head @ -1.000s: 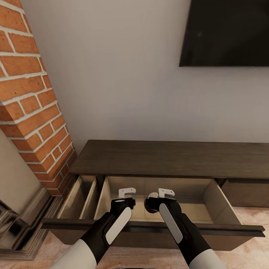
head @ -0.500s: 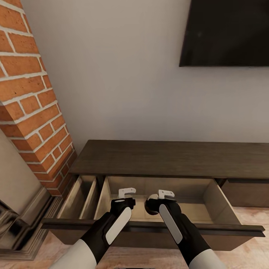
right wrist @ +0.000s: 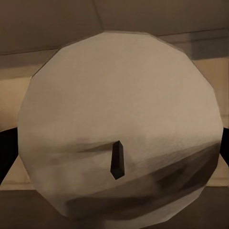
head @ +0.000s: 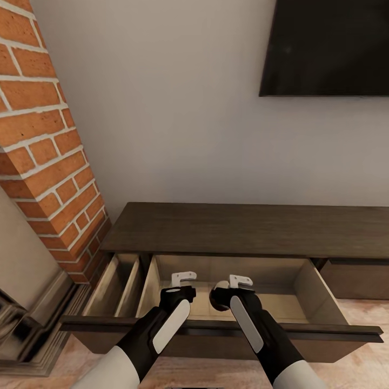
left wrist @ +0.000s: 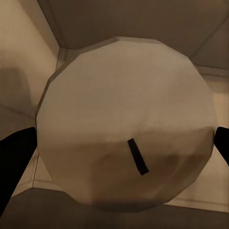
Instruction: Place each of the two pumpkins and all three candles from the living room inside a cabinet in the living room (use any cabinet), then make sure every cabinet is closed, and position the cauldron so it is next to a table in the living room.
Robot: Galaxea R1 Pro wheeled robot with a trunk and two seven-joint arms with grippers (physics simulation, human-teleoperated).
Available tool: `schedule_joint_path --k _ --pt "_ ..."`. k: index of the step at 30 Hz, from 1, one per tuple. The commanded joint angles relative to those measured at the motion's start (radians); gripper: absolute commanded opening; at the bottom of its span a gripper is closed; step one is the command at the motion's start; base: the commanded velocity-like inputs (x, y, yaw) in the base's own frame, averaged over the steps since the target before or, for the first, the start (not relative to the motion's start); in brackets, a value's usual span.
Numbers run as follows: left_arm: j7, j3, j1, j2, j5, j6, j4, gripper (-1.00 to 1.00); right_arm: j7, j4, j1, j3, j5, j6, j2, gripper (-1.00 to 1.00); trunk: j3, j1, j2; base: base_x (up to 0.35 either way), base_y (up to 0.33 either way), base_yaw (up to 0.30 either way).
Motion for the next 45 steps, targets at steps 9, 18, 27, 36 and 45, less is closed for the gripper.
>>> schedule_joint_path --k 9,18,27,36,45 --pt "0.007 -0.001 -0.001 0.0 0.005 0.003 -0.001 -1.0 -0.01 0.029 -0.001 0.002 -0.007 -0.033 0.001 -1.0 -0.001 0.0 0.0 0.0 0.0 0.0" --pt "0.007 -0.001 -0.001 0.0 0.005 0.003 -0.001 -1.0 -0.01 0.031 -0.001 0.003 -0.007 -0.042 0.001 1.0 -0.001 0.0 0.0 0.0 0.0 0.0" --pt "0.009 -0.001 -0.001 0.0 0.005 0.002 -0.001 1.0 -0.01 0.031 -0.001 0.005 -0.006 -0.045 0.001 1.0 -0.001 0.0 0.0 0.0 0.0 0.0" --pt "0.009 -0.001 -0.001 0.0 0.004 0.004 -0.002 1.0 -0.009 0.031 -0.001 0.005 -0.007 -0.043 0.001 1.0 0.007 -0.001 0.0 0.0 0.0 0.0" --pt "0.007 0.002 -0.001 0.0 0.01 0.014 -0.036 1.0 -0.008 0.029 -0.001 0.006 -0.009 -0.043 0.001 1.0 0.037 -0.025 0.041 0.0 0.0 0.0"
